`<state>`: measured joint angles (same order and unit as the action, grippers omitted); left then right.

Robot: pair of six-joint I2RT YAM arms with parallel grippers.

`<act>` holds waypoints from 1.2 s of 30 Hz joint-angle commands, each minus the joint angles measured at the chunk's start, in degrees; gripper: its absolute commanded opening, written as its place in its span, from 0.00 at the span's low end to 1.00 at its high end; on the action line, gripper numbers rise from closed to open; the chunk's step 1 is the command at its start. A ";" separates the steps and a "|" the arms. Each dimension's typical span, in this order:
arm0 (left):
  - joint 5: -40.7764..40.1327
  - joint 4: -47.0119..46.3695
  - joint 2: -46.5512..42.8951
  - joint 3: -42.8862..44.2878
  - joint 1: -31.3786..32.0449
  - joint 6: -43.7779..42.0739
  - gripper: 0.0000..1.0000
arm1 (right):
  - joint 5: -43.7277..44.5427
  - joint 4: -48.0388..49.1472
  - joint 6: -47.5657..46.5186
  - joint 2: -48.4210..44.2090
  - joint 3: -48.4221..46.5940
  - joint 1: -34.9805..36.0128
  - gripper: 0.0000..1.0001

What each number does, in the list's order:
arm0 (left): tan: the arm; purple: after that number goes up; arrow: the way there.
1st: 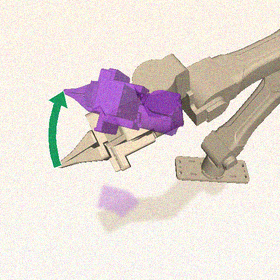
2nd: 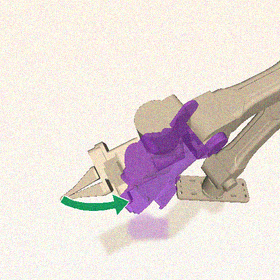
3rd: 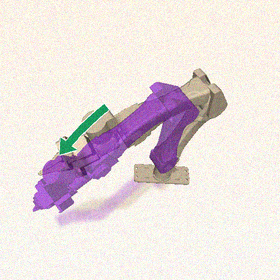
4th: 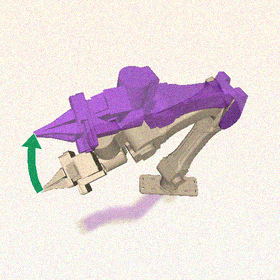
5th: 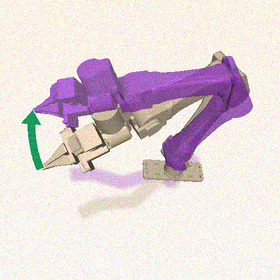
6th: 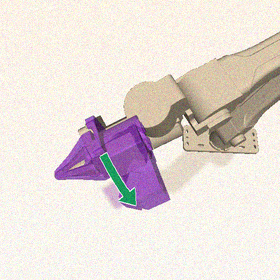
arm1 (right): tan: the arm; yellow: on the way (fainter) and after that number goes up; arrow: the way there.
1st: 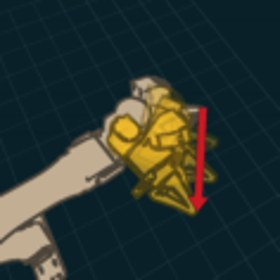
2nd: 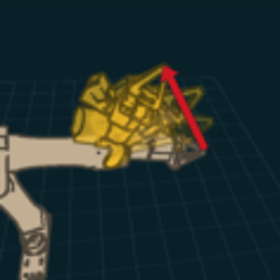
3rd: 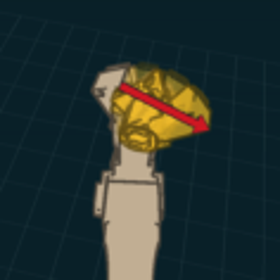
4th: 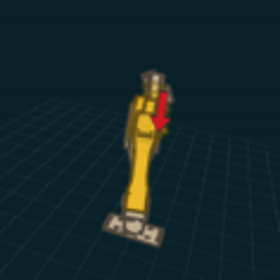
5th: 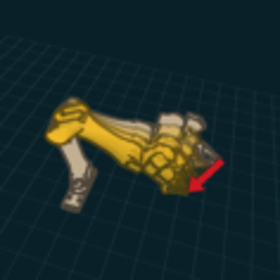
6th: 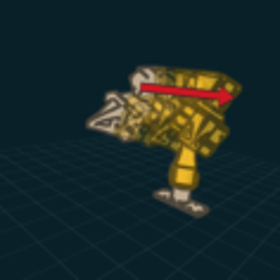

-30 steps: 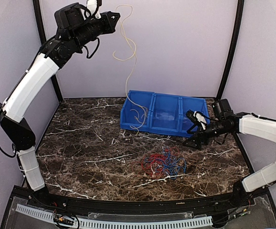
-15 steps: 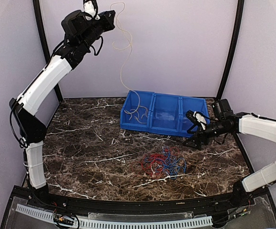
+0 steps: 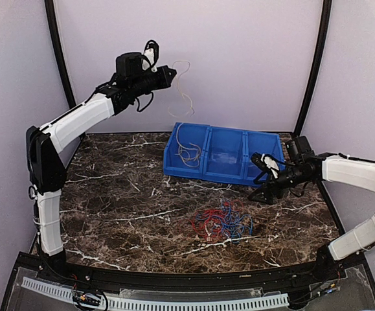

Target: Untangle the cables

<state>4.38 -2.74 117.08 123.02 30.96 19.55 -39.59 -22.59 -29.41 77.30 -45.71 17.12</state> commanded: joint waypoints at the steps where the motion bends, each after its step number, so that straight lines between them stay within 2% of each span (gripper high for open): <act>1: 4.25 4.71 -0.31 -4.72 -0.11 -0.87 0.00 | -0.56 -0.57 -1.43 1.37 -0.33 -0.23 0.95; 9: 1.47 13.25 -0.36 -9.28 -0.11 -6.32 0.00 | -1.39 -1.34 -2.31 2.45 -0.78 -0.25 0.93; 23: -0.72 12.03 3.79 -12.39 -0.09 -4.10 0.00 | -0.97 -2.18 -2.97 2.48 -1.36 -0.26 0.92; 25: -0.10 11.08 5.21 -12.23 -0.09 -3.41 0.00 | -0.69 -2.52 -2.26 2.15 -1.67 -0.25 0.98; 32: 2.52 9.43 9.98 -9.20 -0.04 -1.09 0.00 | 7.18 -1.40 3.79 -4.13 -2.29 -0.23 0.99; 36: 5.37 10.27 12.17 -7.75 -0.02 0.61 0.01 | 10.38 -1.84 3.59 -8.44 -1.50 -0.25 0.99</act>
<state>6.26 8.34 129.10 112.60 30.96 17.85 -33.76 -25.32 -27.62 73.14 -46.26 17.12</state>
